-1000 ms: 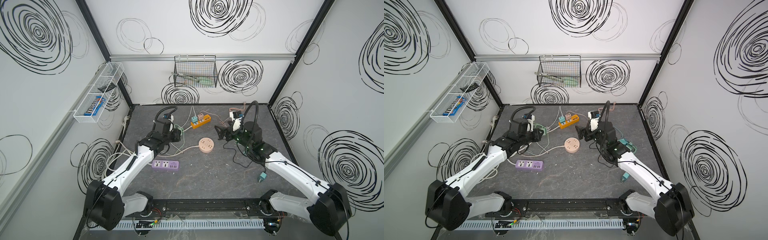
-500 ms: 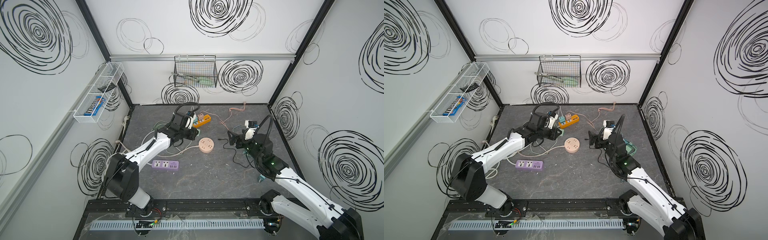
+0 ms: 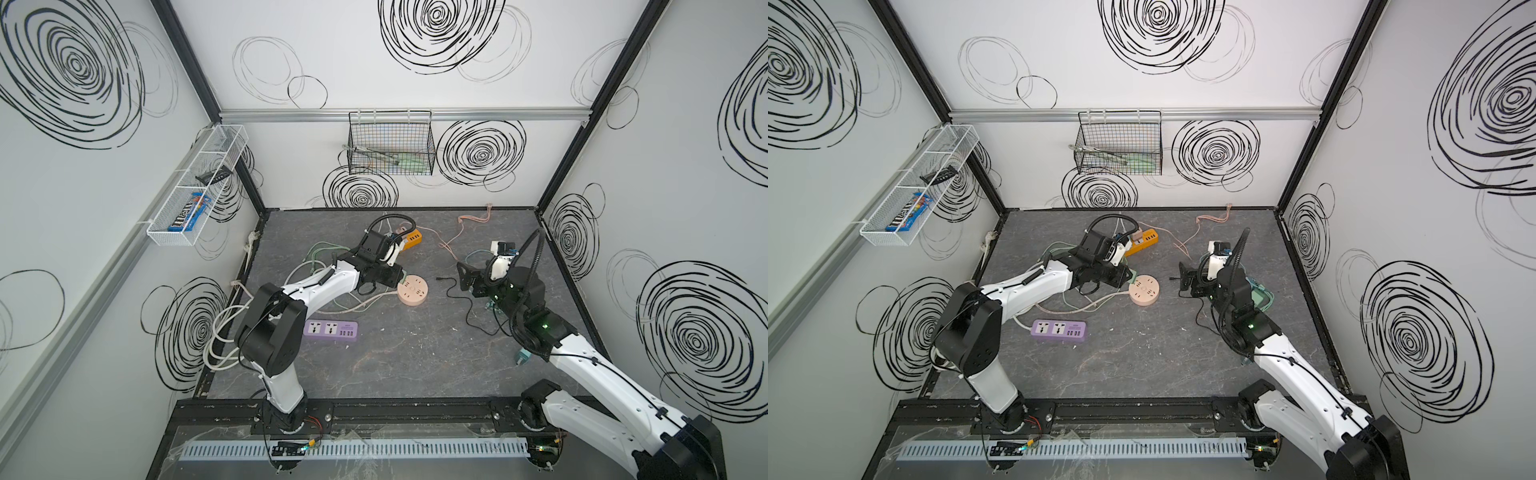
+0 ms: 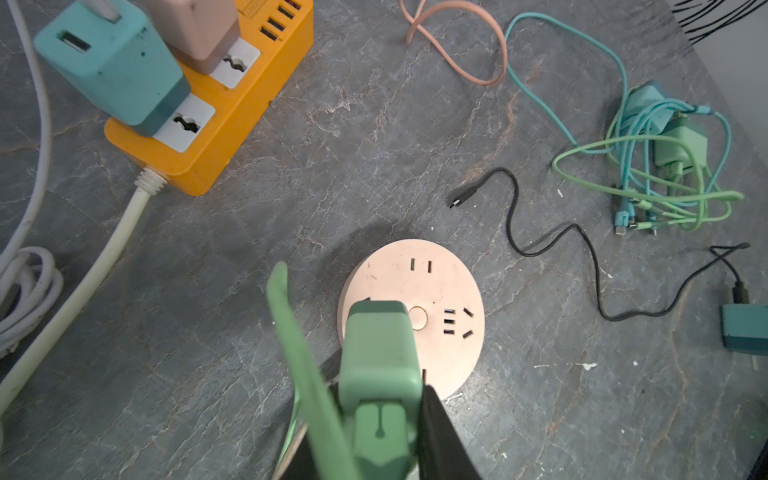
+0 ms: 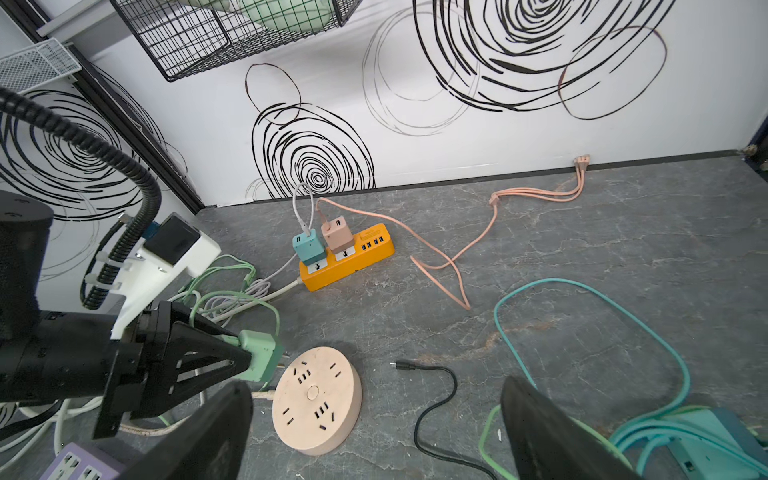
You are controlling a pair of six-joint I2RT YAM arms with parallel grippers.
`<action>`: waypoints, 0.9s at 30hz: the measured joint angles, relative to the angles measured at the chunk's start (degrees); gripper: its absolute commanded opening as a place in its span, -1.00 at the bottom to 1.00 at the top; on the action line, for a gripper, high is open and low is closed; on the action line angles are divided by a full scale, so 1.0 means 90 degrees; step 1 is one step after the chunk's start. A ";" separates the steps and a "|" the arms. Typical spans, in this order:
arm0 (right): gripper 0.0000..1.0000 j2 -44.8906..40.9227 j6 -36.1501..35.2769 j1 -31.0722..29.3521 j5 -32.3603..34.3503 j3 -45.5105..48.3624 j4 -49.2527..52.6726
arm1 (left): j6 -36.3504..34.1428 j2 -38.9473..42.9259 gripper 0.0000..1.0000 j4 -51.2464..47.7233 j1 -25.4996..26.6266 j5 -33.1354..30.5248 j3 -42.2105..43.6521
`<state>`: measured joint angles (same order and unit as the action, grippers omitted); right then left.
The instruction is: Insert the plug
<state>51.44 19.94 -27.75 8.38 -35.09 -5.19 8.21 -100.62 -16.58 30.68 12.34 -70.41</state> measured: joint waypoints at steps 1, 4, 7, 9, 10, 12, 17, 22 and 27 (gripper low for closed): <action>0.95 0.0000 0.0017 0.0007 0.0000 0.0000 0.0007 | -0.0053 -0.0046 -1.00 -0.0024 0.0017 -0.0005 -0.0051; 0.95 0.0012 0.0046 0.0022 -0.0012 0.0000 0.0024 | -0.0204 -0.0228 -1.00 -0.0051 0.0080 -0.0034 -0.0216; 0.95 0.0039 0.0063 0.0034 -0.0022 0.0000 0.0034 | -0.0325 -0.0406 -1.00 -0.0185 0.0131 -0.0051 -0.0393; 0.95 0.0070 0.0066 0.0041 -0.0027 0.0000 0.0036 | -0.0381 -0.0508 -1.00 -0.0304 0.0148 -0.0053 -0.0512; 0.95 0.0092 0.0066 0.0046 -0.0034 0.0000 0.0036 | -0.0418 -0.0566 -1.00 -0.0372 0.0160 -0.0056 -0.0578; 0.95 0.0129 0.0068 0.0051 -0.0044 0.0000 0.0049 | -0.0474 -0.0685 -1.00 -0.0486 0.0170 -0.0063 -0.0712; 0.95 0.0175 0.0075 0.0080 -0.0068 0.0000 0.0095 | -0.0588 -0.0947 -1.00 -0.0916 0.0175 -0.0070 -0.1090; 0.95 0.0274 0.0090 0.0085 -0.0090 0.0000 0.0124 | -0.0634 -0.1149 -1.00 -0.1282 0.0189 -0.0097 -0.1428; 0.95 0.0340 0.0090 0.0097 -0.0160 0.0000 0.0170 | -0.0685 -0.1326 -1.00 -0.1647 0.0189 -0.0151 -0.1778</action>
<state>54.50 20.75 -26.87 6.94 -35.09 -3.66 2.04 -112.55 -31.40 32.38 10.98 -86.41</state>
